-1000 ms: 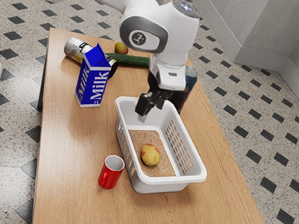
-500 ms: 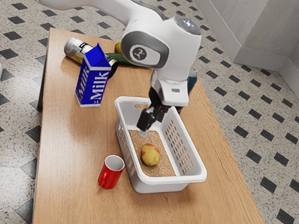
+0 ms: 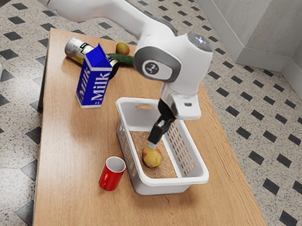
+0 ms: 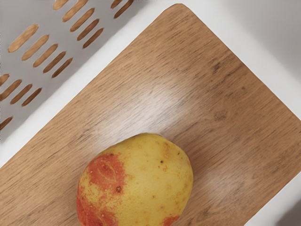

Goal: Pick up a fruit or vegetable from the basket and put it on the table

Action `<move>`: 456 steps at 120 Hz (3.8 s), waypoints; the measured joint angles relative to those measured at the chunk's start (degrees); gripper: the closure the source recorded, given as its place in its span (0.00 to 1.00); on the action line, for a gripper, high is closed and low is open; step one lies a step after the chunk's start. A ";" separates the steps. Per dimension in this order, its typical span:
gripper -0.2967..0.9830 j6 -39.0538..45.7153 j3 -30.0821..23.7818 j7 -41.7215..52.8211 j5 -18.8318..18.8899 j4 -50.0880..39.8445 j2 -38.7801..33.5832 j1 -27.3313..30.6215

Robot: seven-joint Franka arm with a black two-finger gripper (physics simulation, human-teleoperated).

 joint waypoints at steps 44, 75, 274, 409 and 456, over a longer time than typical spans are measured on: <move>0.23 0.56 0.12 -1.69 0.06 -0.86 3.28 0.22; 0.23 1.55 0.17 -2.42 0.08 -1.46 4.97 0.29; 0.24 3.99 0.60 -2.17 0.66 -0.02 10.54 0.38; 0.41 -0.98 0.98 -3.24 1.57 3.19 4.63 0.73; 0.41 -8.88 0.34 -2.83 1.28 3.36 -5.82 0.29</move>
